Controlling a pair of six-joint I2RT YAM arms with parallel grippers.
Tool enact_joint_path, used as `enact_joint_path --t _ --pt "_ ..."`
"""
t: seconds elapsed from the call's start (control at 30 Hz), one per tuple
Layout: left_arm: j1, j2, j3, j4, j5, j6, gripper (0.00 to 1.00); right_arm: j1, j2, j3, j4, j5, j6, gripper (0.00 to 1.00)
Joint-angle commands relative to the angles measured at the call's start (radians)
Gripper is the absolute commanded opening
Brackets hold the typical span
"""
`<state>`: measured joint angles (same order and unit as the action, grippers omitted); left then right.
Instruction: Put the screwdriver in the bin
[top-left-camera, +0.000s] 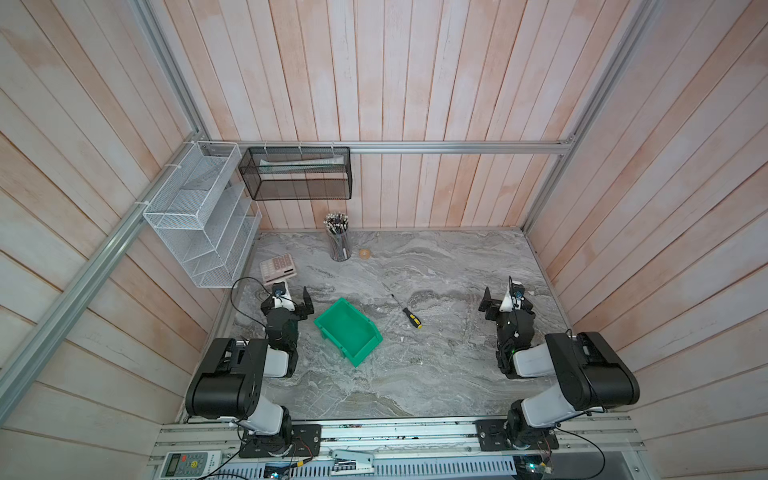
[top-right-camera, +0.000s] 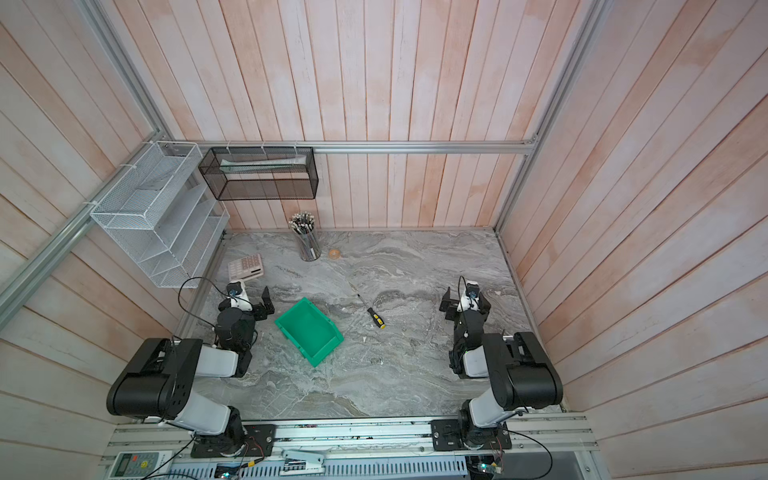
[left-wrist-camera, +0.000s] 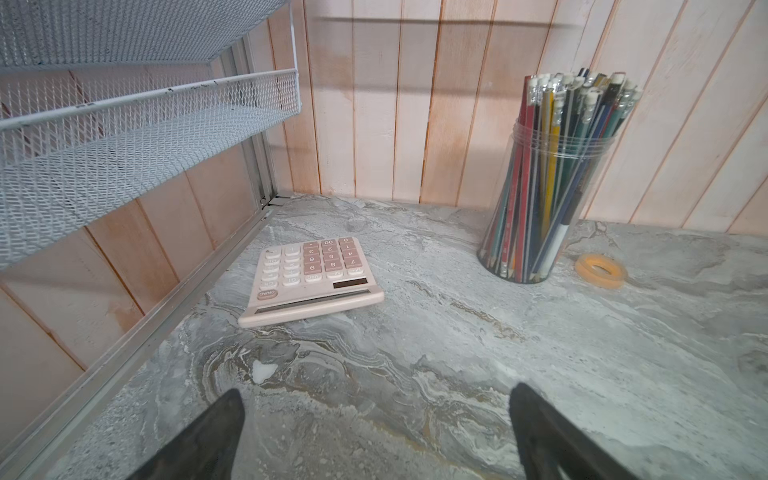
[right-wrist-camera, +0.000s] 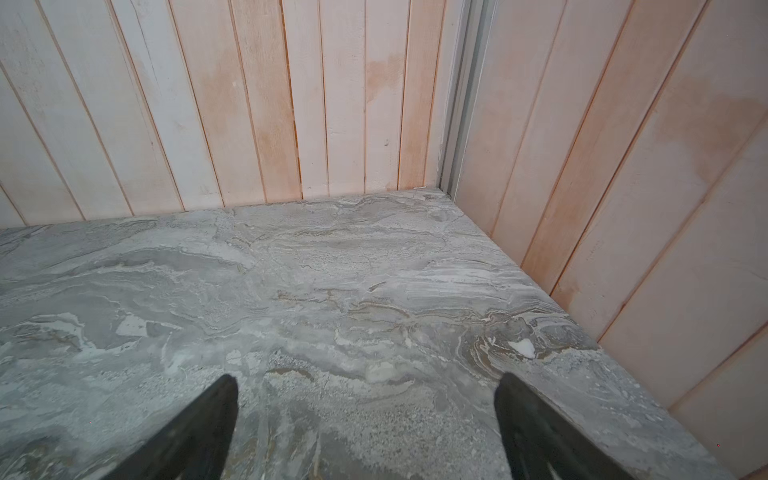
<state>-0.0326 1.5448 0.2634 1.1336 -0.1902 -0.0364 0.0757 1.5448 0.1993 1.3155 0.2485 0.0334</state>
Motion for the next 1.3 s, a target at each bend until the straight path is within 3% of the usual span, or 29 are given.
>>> enact_joint_path --t 0.0,1.0,1.1,1.2,1.23,1.27 --pt "0.003 0.0 0.007 0.009 0.01 0.012 1.0 -0.004 -0.002 0.014 -0.006 -0.007 -0.002 0.98" --pt "0.017 -0.002 0.013 -0.001 0.004 -0.011 1.0 -0.004 -0.002 0.013 -0.003 -0.005 -0.002 0.98" --pt "0.007 -0.023 -0.003 0.006 -0.071 -0.022 1.0 0.019 -0.063 0.031 -0.09 0.111 0.014 0.98" --pt "-0.066 -0.05 -0.093 0.167 -0.11 0.057 1.0 0.058 -0.175 0.078 -0.255 0.358 0.071 0.98" --pt "-0.1 -0.07 -0.138 0.28 -0.179 0.096 1.0 0.059 -0.213 0.083 -0.298 0.389 0.091 0.98" --pt "-0.17 -0.114 -0.16 0.322 -0.322 0.148 1.0 0.059 -0.245 0.084 -0.32 0.417 0.114 0.98"
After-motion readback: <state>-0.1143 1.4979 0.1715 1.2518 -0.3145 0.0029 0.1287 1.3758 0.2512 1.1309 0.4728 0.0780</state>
